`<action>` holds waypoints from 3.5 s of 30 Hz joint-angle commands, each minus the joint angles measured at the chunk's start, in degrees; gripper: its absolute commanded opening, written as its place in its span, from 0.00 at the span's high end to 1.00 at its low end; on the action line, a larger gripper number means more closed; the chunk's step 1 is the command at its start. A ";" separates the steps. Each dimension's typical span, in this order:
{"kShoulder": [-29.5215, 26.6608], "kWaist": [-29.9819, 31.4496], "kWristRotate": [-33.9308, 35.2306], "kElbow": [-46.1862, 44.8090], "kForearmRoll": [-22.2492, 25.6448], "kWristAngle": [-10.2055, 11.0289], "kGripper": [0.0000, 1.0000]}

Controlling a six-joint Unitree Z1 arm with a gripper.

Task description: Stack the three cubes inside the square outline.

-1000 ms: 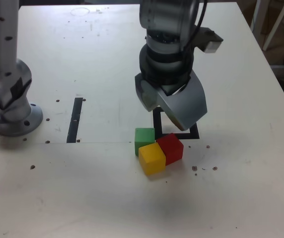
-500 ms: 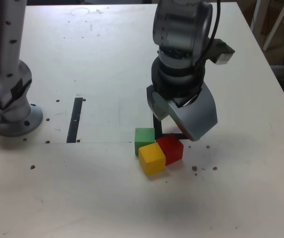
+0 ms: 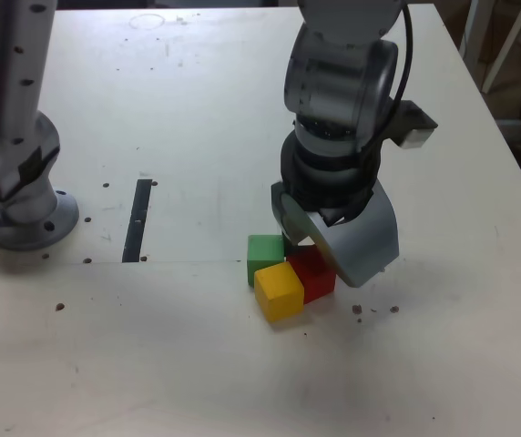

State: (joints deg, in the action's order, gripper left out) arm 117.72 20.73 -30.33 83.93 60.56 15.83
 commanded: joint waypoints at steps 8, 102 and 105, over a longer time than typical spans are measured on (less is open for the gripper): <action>1.43 1.37 1.81 -0.12 -0.55 -0.54 0.18; 0.63 -18.35 33.77 -2.29 -0.22 -6.60 0.01; -1.00 -18.35 34.23 -2.94 -0.19 -5.87 0.01</action>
State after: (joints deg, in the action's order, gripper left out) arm 118.20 2.44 3.61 81.39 60.42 9.47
